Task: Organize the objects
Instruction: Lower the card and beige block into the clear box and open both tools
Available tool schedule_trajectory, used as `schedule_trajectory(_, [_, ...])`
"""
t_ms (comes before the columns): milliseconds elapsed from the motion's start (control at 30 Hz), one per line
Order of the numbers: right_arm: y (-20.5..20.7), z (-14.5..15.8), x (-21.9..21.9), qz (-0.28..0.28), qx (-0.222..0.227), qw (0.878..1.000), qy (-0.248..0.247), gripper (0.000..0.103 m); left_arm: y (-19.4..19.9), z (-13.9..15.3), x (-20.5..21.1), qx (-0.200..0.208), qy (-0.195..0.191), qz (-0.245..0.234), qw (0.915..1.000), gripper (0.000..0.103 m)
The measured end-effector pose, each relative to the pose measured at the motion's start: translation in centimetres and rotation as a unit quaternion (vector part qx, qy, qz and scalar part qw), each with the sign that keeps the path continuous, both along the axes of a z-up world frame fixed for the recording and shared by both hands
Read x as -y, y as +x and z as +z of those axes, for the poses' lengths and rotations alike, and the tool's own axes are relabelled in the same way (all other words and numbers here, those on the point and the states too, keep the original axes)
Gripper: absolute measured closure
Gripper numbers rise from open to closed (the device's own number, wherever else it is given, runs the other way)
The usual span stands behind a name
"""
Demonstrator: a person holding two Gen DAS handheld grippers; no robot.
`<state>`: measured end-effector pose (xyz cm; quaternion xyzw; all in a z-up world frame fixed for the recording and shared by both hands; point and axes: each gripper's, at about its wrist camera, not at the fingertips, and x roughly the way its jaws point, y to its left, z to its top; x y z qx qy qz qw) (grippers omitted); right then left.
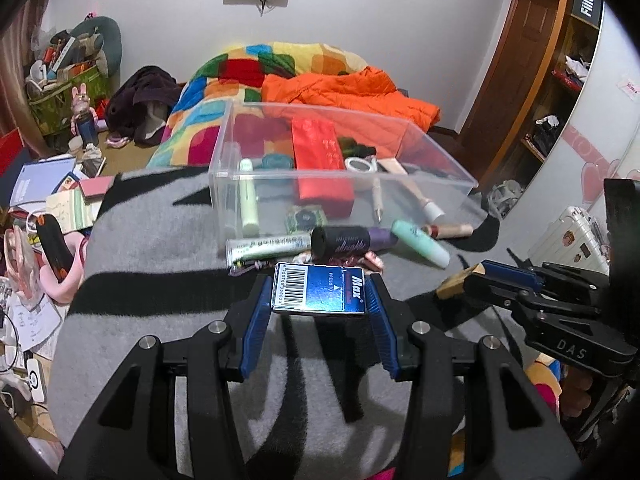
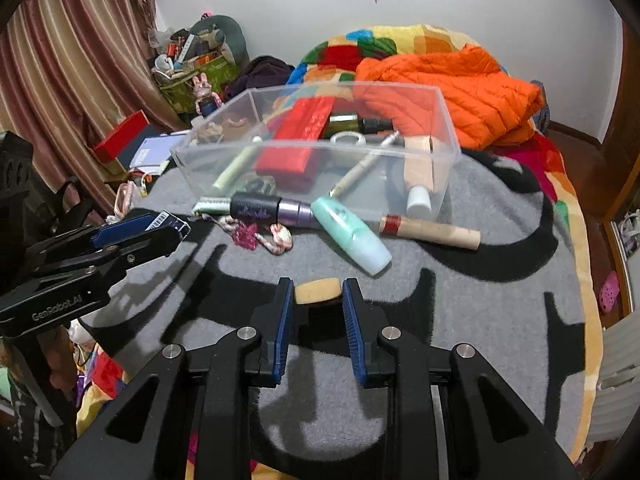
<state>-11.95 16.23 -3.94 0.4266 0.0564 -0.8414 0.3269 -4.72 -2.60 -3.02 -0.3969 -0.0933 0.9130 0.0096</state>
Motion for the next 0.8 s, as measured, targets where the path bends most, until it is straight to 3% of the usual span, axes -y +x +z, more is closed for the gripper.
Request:
schedule_trajectory(433, [-2.4, 5.4, -0.1, -0.023, -0.075, 0.996, -0.035, 0.081, -2.8, 3.1, 0.2, -0.040, -0.007, 0.005, 0.9992, 0.056])
schedule_trajectory(800, [-6.0, 6.2, 0.9, -0.049, -0.091, 0.994, -0.034, 0.081, -7.0, 3.2, 1.5, -0.038, 0.001, 0.015, 0.9991, 0.056])
